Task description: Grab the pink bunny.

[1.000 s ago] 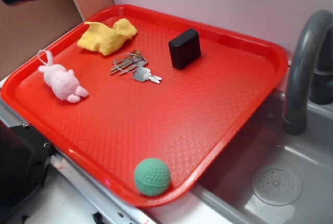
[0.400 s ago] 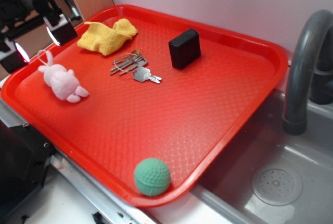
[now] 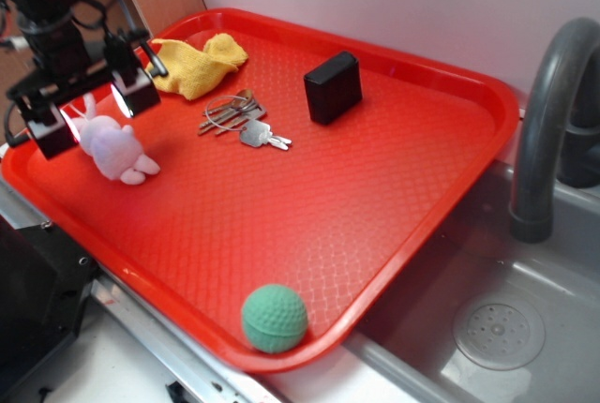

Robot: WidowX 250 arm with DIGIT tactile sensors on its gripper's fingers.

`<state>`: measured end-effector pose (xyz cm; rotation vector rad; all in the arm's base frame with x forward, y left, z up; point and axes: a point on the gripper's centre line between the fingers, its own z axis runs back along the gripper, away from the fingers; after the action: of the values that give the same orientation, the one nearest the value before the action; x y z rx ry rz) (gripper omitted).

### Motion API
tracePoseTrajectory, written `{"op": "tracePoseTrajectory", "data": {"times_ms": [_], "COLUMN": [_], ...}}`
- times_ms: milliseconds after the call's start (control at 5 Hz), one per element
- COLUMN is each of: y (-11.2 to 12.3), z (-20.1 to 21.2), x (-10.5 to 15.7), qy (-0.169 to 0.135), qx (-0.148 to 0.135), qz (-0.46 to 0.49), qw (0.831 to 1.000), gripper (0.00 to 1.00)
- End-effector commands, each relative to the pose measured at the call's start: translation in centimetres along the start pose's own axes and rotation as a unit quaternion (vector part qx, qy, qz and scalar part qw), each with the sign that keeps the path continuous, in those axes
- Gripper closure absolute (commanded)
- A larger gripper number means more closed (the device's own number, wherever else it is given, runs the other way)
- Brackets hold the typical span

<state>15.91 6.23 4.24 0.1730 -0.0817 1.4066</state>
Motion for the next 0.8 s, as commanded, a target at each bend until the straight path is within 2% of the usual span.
{"op": "tracePoseTrajectory", "data": {"times_ms": [0,200,400,600], "y": [1.0,0.9,1.4,0.6], "z": [-2.2,-2.4,-2.5,-0.4], "x": [1.0,0.7,0.1,0.3], "qy": [-0.020,-0.026,-0.025,-0.001], "qx": [0.019,0.012,0.012,-0.014], "qz": [0.006,0.003,0.004,-0.056], "qw": [1.000,1.000,1.000,0.998], "gripper": [0.00,1.00,1.00,1.00]}}
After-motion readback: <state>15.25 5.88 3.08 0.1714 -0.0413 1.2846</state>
